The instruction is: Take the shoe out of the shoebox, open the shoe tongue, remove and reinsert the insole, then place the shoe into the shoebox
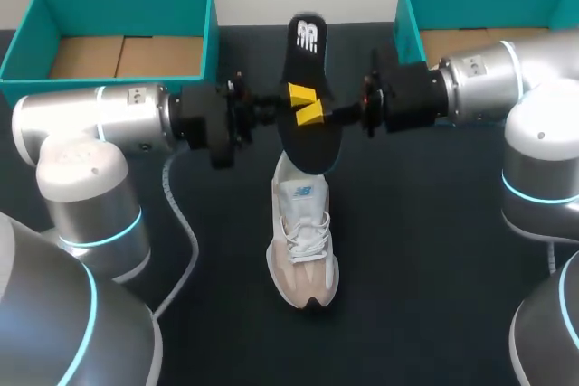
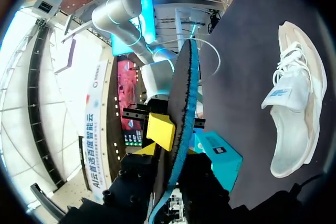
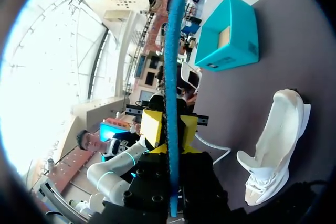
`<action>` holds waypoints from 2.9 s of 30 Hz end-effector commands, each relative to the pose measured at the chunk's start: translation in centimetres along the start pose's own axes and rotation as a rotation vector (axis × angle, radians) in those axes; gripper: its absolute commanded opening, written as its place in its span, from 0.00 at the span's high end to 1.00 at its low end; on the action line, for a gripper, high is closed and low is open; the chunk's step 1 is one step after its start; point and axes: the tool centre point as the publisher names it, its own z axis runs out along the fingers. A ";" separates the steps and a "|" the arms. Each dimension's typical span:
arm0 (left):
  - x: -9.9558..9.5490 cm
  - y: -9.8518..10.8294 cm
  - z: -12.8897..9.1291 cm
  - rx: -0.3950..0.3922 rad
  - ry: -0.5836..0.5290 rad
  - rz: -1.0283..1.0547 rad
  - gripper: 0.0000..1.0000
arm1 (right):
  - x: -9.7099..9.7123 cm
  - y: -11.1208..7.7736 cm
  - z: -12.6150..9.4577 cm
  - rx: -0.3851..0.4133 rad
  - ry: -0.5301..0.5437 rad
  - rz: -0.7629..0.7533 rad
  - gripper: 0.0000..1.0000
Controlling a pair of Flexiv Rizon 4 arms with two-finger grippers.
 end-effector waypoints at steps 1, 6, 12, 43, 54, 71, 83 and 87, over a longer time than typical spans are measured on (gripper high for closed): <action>-0.9 0.2 -0.7 -0.011 0.007 -0.009 0.00 | -0.3 0.5 -0.2 0.004 -0.014 -0.004 1.00; -1.5 1.0 -2.7 -0.048 0.056 -0.078 0.00 | -0.8 1.2 -1.0 0.001 -0.034 -0.015 1.00; -1.4 2.1 -6.4 -0.122 0.175 -0.283 0.00 | -1.1 2.7 -2.2 -0.053 -0.088 -0.148 1.00; 8.3 1.5 -11.2 -0.223 0.441 -1.006 0.00 | -1.9 4.5 -1.6 -0.124 -0.046 -0.718 1.00; 9.3 0.6 -10.7 -0.197 0.510 -1.038 0.00 | -2.2 4.8 -1.7 -0.105 -0.064 -0.731 1.00; 16.6 -0.2 -11.7 -0.325 0.563 -1.223 0.00 | -8.8 6.1 -0.6 -0.015 0.009 -0.878 1.00; 17.9 -1.7 -11.3 -0.405 0.612 -1.273 0.00 | -11.3 5.3 1.6 0.030 0.078 -0.848 1.00; 17.7 -1.9 -10.8 -0.418 0.625 -1.280 0.00 | -11.3 5.3 1.6 0.030 0.078 -0.848 1.00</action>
